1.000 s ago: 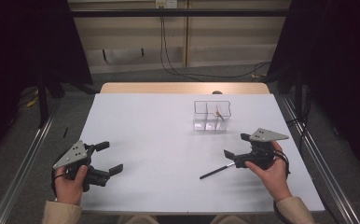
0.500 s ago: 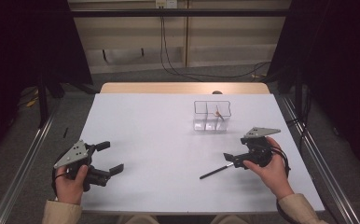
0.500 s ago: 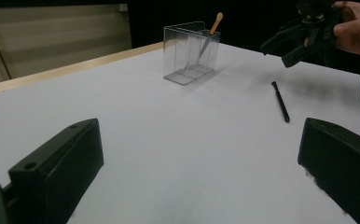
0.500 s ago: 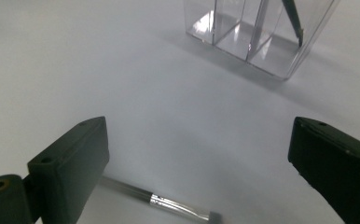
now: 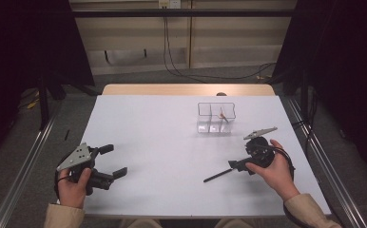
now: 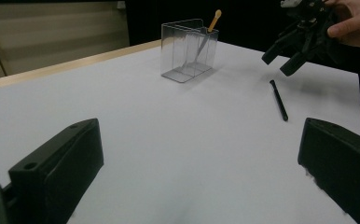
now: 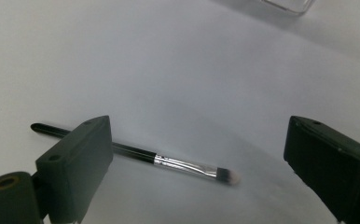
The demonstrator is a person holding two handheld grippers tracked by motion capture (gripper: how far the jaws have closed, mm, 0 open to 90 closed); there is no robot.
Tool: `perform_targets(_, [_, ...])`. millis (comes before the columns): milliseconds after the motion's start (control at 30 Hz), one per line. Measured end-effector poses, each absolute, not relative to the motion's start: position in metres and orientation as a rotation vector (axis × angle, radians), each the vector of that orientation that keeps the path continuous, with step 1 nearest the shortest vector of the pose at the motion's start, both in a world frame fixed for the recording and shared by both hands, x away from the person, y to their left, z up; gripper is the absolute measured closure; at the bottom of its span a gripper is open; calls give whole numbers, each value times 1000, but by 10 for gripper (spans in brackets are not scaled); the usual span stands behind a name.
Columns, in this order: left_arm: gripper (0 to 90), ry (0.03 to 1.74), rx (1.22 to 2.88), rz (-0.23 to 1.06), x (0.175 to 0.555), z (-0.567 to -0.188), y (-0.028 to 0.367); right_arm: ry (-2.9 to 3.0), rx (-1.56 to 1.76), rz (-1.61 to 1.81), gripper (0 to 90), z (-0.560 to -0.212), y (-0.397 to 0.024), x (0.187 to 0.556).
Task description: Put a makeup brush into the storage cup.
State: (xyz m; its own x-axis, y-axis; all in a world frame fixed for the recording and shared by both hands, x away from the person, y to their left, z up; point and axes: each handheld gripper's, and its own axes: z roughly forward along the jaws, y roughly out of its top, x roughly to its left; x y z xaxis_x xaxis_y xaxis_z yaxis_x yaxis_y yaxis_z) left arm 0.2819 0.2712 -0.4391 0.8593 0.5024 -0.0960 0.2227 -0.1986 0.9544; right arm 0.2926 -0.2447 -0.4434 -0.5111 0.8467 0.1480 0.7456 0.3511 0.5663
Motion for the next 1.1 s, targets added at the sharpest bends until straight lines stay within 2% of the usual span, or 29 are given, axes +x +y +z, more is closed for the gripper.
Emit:
perform_targets(667, [0,554,1786,282,283,-440,272,2442,1615,798,107,-445,-238,292])
perform_targets(1100, [0,554,1784,285,283,-439,272,2429,1709,817,193,-451,-239,288])
